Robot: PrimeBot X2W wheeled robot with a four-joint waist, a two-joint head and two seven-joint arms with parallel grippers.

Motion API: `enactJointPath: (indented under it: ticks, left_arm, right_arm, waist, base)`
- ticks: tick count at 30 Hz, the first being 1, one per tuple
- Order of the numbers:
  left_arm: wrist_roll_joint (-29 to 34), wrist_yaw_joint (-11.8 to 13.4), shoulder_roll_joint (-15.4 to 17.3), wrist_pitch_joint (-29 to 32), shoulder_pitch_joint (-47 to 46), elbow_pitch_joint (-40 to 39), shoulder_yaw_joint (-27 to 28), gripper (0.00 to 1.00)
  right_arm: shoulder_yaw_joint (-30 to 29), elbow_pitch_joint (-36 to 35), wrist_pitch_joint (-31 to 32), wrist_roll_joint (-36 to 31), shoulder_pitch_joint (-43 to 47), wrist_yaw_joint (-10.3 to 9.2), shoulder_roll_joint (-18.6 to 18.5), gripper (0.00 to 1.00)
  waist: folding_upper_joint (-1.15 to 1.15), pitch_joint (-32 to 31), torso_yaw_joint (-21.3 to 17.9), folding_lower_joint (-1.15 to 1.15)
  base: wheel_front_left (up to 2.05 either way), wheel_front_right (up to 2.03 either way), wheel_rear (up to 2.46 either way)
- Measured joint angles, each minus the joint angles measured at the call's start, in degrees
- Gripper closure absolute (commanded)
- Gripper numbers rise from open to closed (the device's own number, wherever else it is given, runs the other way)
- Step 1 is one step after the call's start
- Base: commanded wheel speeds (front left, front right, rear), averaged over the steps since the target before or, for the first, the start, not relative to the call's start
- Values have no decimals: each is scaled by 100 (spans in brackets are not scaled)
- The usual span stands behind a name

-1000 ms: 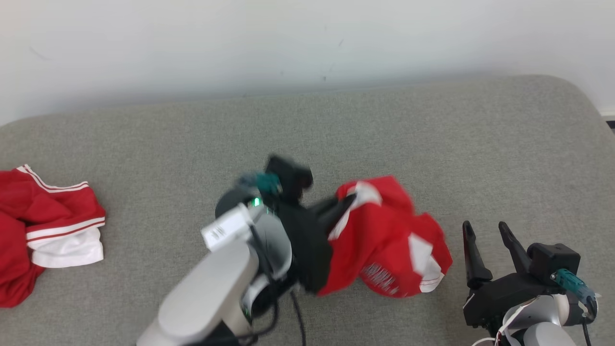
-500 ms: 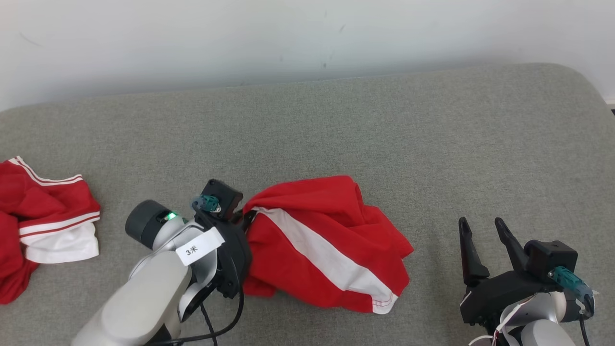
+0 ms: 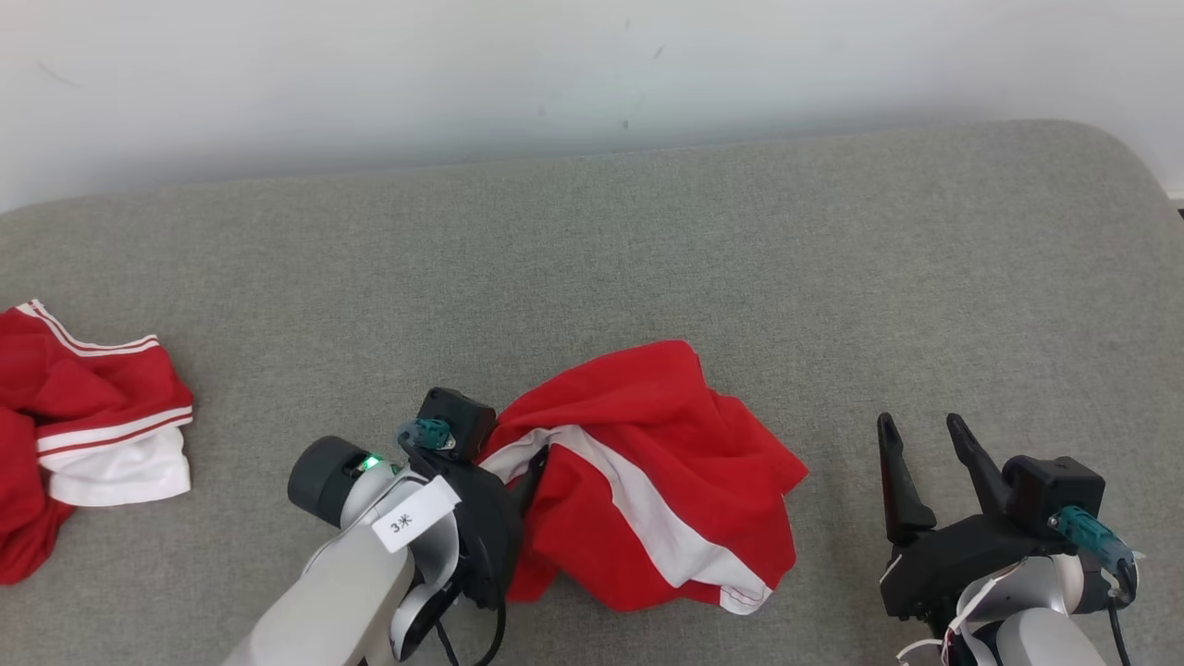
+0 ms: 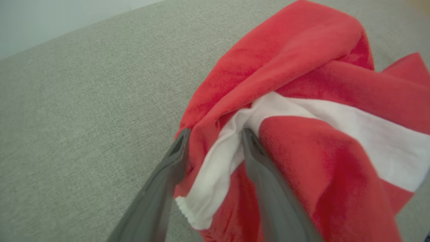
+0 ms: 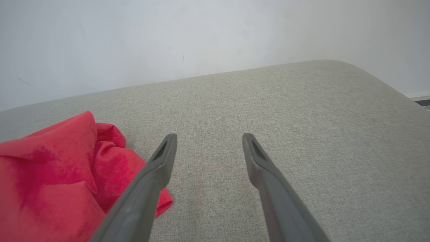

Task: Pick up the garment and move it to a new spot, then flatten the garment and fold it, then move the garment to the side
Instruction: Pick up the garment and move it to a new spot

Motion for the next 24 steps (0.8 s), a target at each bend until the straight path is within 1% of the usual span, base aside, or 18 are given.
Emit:
enactJointPath:
  ticks: [2, 10, 16, 20, 24]
  left_arm:
    - [-1, 45, -7, -101, -18, 3, 51, 0]
    - [-214, 408, 16, -620, 57, -322, 494, 0]
    - [-315, 605, 190, -880, 626, -669, 664, 0]
    - [-468, 661, 211, -979, 1016, -912, 701, 0]
    - [-523, 750, 344, -1034, 1307, -1029, 758, 0]
  right_arm:
    - [-5, 29, -12, 0, 1, 0, -3, 0]
    - [8, 162, -63, 97, 38, 0, 22, 0]
    - [30, 191, -69, 108, 156, 2, 44, 0]
    - [31, 189, -71, 132, 155, 3, 46, 0]
    - [44, 186, -96, 143, 171, 13, 46, 0]
  waist:
    - [0, -21, 16, 0]
    - [0, -184, 99, 0]
    - [0, -297, 163, 0]
    - [0, -331, 186, 0]
    - [0, -348, 194, 0]
  base:
    - [0, 0, 0]
    - [0, 0, 0]
    - [0, 0, 0]
    - [0, 0, 0]
    - [0, 0, 0]
